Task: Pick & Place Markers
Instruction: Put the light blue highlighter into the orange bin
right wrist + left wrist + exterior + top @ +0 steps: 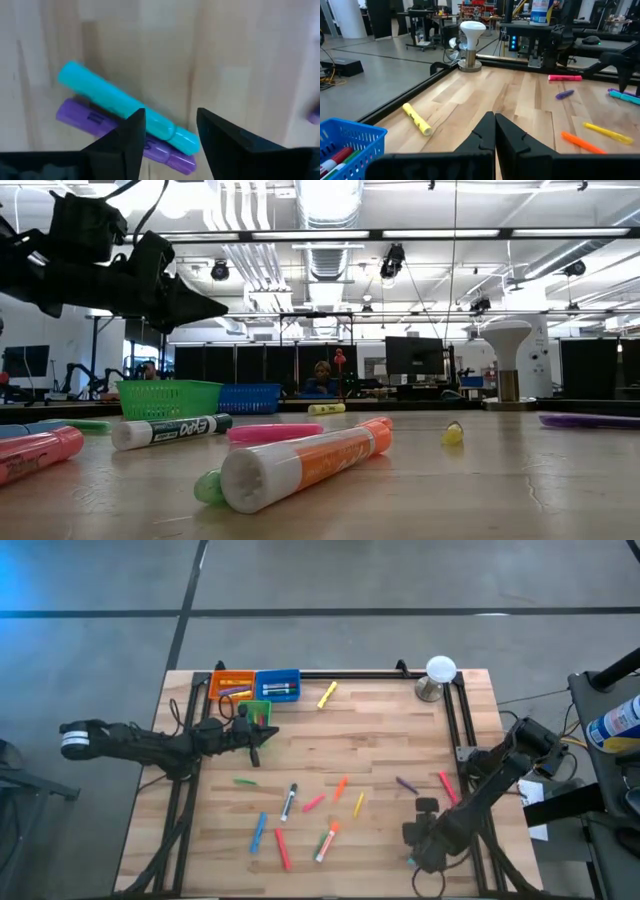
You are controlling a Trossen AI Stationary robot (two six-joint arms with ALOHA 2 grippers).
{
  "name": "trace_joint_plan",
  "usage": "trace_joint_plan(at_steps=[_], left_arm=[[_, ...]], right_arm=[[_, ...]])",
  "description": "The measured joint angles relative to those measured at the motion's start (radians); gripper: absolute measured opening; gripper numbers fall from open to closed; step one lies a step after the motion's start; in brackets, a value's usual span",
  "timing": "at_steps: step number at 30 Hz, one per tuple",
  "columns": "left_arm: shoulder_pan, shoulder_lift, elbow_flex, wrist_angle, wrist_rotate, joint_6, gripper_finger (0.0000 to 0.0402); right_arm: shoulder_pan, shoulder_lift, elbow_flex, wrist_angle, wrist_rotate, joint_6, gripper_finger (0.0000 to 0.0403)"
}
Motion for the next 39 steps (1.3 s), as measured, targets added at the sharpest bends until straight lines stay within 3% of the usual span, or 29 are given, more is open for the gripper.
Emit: trace_joint_plan(at_steps=[13, 19, 27, 36, 39], left_arm=[[0.0, 0.0, -0.001, -0.021, 0.0, 0.019, 0.0002], [0.0, 0.0, -0.01, -0.021, -0.007, 0.021, 0.0002], [0.0, 0.0, -0.014, -0.02, -0.023, 0.031, 0.0002], [0.0, 0.0, -0.014, -0.02, -0.026, 0.032, 0.0002], [0.0, 0.0, -0.014, -0.02, -0.026, 0.032, 0.0002]], right_arm=[[0.001, 0.137, 0.114, -0.075, -0.06, -0.151, 0.016], [0.001, 0.135, 0.105, -0.071, -0.056, -0.149, 0.0161], [-0.028, 0.133, 0.096, -0.093, 0.026, -0.197, 0.0162], [-0.043, 0.068, 0.12, -0.17, 0.035, -0.158, 0.0162], [-0.038, 0.066, 0.111, -0.168, -0.008, -0.104, 0.0162]])
